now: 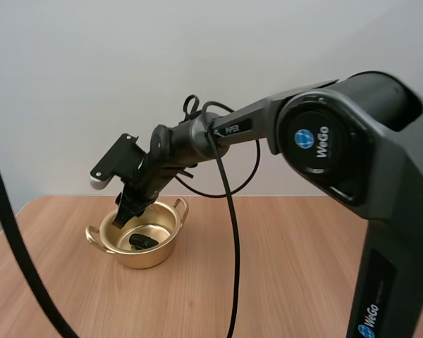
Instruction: Open the pot, put the car inside, and close it
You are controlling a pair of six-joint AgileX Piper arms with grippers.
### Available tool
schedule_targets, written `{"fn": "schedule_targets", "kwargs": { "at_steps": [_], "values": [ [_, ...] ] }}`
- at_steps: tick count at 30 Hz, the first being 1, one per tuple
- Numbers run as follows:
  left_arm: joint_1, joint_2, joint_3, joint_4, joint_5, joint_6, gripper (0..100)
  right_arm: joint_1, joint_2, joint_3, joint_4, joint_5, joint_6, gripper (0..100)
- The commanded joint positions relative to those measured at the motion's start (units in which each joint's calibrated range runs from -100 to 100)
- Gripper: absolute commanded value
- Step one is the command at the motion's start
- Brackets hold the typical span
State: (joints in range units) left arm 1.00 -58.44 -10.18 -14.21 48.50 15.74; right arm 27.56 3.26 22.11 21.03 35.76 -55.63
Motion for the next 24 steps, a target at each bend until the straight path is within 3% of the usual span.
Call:
{"fn": "schedule_targets", "kwargs": {
  "at_steps": [1,3,5,9,16,24],
  "values": [
    [0.04,-0.06,0.01,-0.09,0.21,0.04,0,-0.65,-5.28,-0.04,0.07,1.28,2.06,46],
    [0.04,-0.06,0.01,-0.09,0.4,0.04,0,-1.83,-8.81,-0.04,-0.06,3.03,2.06,28],
    [0.04,-0.06,0.01,-0.09,0.74,0.04,0,-3.61,-12.49,-0.04,-0.21,4.58,2.06,1],
    [0.04,0.09,0.01,-0.09,2.2,-0.48,0,-6.87,-17.63,-0.04,-0.21,6.05,3.35,0],
    [0.04,1.42,0.58,0.93,9.22,-0.72,0,-17.26,-30.53,-0.04,-0.21,9.51,5.03,0],
    [0.04,2.64,1.14,1.19,9.47,-0.72,0,-25.27,-42.88,-0.04,0.7,-3.59,5.03,0]
  ]
}}
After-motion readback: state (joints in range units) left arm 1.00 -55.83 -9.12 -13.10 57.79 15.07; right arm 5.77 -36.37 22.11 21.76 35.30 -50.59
